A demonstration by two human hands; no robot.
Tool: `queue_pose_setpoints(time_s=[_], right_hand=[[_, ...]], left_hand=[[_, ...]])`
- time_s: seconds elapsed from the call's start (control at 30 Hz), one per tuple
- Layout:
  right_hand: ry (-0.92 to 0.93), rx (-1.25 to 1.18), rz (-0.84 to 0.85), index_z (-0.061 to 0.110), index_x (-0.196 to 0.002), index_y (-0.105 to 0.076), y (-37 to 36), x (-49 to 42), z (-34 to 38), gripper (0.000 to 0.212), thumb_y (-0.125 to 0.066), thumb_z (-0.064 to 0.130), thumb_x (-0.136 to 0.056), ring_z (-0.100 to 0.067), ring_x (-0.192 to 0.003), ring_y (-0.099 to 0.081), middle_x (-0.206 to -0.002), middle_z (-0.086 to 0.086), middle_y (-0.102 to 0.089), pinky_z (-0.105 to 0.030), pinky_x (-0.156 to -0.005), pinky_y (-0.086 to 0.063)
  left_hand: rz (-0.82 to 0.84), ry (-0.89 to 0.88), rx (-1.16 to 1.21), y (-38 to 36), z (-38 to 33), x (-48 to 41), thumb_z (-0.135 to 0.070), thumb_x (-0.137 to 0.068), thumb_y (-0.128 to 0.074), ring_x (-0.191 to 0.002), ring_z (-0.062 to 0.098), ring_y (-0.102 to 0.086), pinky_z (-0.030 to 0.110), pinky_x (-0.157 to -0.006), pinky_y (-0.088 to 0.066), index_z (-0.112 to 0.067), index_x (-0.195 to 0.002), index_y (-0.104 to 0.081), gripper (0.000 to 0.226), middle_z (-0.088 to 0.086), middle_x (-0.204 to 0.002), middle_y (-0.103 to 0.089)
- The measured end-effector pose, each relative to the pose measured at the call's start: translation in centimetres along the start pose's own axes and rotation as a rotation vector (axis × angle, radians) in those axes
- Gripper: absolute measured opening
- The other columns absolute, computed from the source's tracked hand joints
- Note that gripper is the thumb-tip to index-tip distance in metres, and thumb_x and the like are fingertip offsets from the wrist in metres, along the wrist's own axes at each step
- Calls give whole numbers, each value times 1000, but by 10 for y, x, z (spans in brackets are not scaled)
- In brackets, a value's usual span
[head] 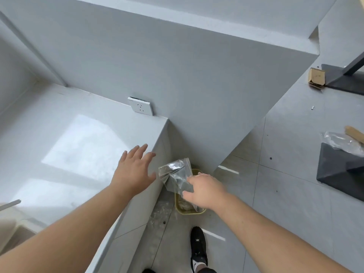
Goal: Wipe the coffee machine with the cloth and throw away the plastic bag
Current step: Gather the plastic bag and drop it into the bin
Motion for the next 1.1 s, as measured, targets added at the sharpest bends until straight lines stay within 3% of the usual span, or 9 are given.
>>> queue_pose_setpoints(time_s=[0.17, 0.33, 0.53, 0.67, 1.1], right_hand=[[-77, 15, 84, 19, -133, -63, -30, -24, -2, 69, -49, 65, -84, -30, -135, -50, -135, -8, -65, -40, -105, -42], [-140, 22, 155, 17, -142, -58, -54, -47, -9, 73, -49, 65, -87, -31, -143, -42, -144, -10, -60, -41, -114, -36], [-212, 72, 202, 18, -130, -65, -84, -80, -23, 65, -49, 65, -87, -32, -131, -51, -129, -10, -64, -39, -100, -42], [-260, 46, 223, 18, -110, -68, -105, -105, -33, 56, -50, 64, -85, -30, -119, -55, -117, -8, -65, -36, -83, -38], [-437, -48, 320, 17, -127, -64, -173, -158, -62, 74, -49, 75, -83, -31, -113, -60, -124, -10, -66, -35, -78, -50]], left_hand=[[53, -19, -55, -32, 33, -9, -66, -91, -52, -162, 28, -3, 58, -129, -9, -38, -163, -23, 82, 2, -177, -7], [-65, -33, -53, -59, 39, -9, -68, -85, -52, -163, 30, 0, 63, -127, -7, -40, -165, -13, 93, 4, -177, -5], [-177, -24, -68, -72, 43, -13, -62, -86, -50, -162, 30, -6, 63, -127, -7, -41, -163, -18, 86, 3, -176, -12], [-193, -29, -60, -75, 44, -13, -62, -87, -50, -162, 32, -7, 64, -127, -8, -40, -164, -19, 85, 4, -176, -14], [-215, -44, -62, -75, 44, -14, -63, -88, -50, -161, 34, -11, 66, -126, -10, -36, -163, -28, 83, 7, -175, -18]])
Point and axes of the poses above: each hand's wrist, its own x-axis away from the middle knuckle, its own y-axis out of the back of the hand, z = x × y, the point moved 5 cm from there along -x, towards the middle knuckle
